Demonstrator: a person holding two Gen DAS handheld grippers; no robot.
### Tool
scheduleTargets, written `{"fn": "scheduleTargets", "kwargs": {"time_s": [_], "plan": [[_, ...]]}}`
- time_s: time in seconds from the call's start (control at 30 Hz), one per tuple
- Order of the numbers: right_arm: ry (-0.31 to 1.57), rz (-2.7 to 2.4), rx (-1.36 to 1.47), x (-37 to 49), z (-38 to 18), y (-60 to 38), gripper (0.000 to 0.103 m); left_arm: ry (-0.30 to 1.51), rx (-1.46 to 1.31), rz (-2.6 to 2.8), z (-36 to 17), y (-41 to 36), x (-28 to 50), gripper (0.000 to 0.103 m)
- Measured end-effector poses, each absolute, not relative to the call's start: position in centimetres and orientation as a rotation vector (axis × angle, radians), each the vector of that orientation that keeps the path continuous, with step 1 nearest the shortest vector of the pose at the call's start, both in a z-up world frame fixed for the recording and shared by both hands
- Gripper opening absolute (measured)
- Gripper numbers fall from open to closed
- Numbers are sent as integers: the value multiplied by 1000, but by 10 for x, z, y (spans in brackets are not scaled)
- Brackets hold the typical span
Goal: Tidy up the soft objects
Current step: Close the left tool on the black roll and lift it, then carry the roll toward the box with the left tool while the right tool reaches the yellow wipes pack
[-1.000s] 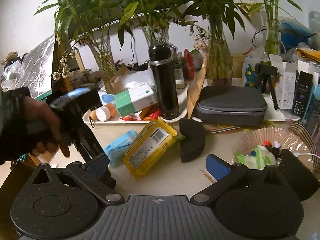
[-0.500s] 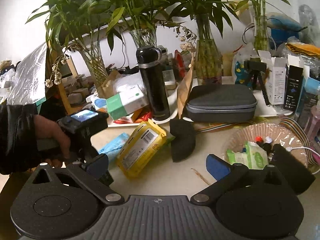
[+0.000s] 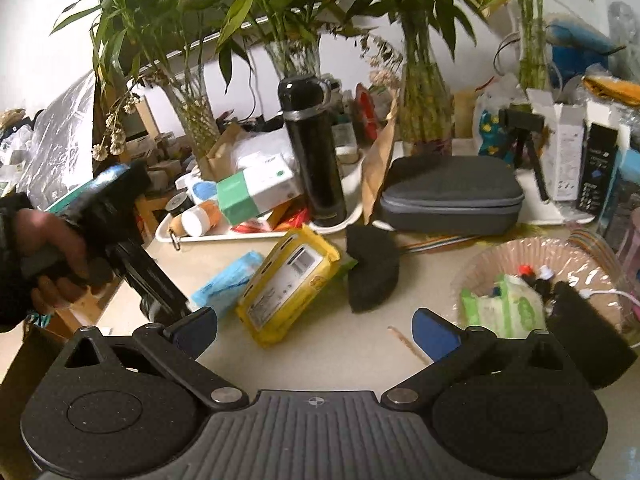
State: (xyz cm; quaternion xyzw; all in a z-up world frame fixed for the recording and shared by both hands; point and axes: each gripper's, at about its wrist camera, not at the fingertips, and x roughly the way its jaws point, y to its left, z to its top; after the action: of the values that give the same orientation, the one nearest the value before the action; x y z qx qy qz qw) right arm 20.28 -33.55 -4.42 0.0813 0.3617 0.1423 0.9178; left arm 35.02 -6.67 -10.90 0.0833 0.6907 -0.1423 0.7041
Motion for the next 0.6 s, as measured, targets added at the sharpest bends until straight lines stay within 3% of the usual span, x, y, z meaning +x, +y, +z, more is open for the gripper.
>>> {"fn": "scheduleTargets", "kwargs": {"time_s": [0.6], "plan": [[837,328,137,247,-67,-306,103,913,-30,-421,6,2,262,86]]}}
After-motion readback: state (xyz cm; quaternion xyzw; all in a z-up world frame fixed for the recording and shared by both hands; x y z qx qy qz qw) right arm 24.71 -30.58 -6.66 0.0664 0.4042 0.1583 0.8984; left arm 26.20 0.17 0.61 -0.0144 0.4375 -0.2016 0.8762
